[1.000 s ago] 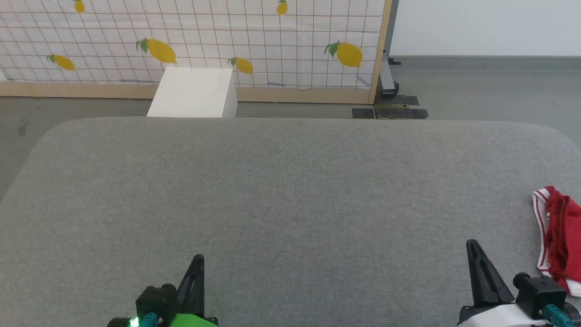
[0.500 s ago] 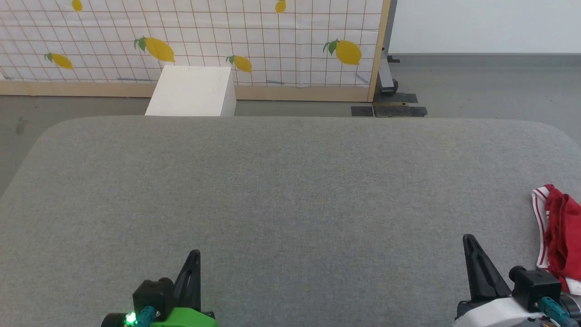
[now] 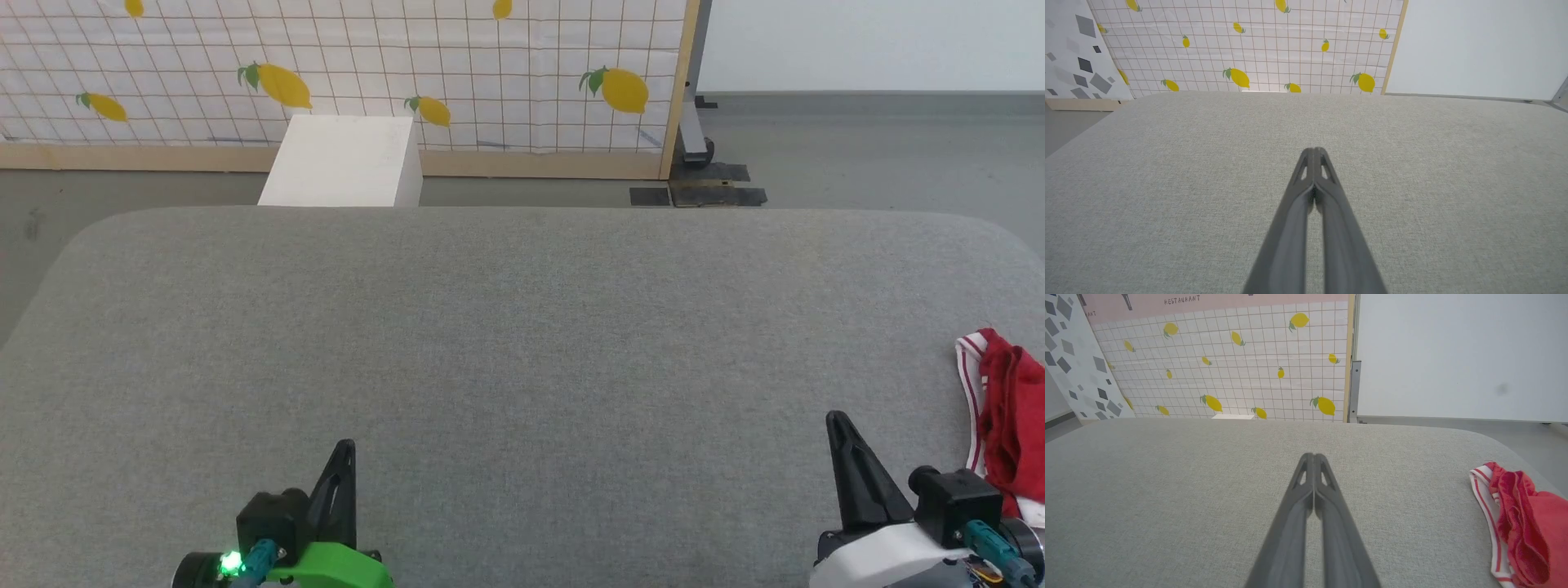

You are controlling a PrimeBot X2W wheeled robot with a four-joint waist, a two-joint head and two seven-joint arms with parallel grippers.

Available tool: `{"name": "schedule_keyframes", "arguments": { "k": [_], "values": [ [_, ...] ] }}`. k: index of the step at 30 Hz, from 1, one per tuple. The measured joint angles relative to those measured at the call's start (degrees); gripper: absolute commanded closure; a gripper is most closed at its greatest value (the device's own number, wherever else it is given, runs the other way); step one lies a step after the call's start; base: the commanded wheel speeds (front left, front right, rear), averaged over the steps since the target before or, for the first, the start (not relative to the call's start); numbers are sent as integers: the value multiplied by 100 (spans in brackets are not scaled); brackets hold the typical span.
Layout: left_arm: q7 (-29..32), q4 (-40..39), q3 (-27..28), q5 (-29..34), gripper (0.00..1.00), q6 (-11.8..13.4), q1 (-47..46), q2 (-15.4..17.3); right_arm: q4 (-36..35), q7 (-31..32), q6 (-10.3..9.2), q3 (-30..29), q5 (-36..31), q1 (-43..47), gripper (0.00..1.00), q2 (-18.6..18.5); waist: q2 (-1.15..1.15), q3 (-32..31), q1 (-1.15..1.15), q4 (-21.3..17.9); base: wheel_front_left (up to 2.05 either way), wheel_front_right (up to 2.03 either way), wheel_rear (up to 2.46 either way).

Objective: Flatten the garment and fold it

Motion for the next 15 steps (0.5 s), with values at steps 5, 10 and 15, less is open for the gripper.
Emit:
{"name": "schedule_keyframes", "arguments": {
  "k": [5, 10, 15],
  "values": [
    [58, -42, 23, 49, 100, 18, -34, 0, -29, 52, 0, 14, -46, -27, 100, 0, 0, 11, 0, -7, 0, 0, 0],
    [127, -83, 53, 69, 100, 40, -57, 1, -54, 109, 0, 30, -74, -51, 100, 0, 0, 22, 0, -14, 0, 0, 0],
    [179, -114, 78, 103, 100, 42, -72, 1, -81, 167, 0, 42, -92, -83, 100, 0, 0, 32, 0, -21, 0, 0, 0]
  ]
}}
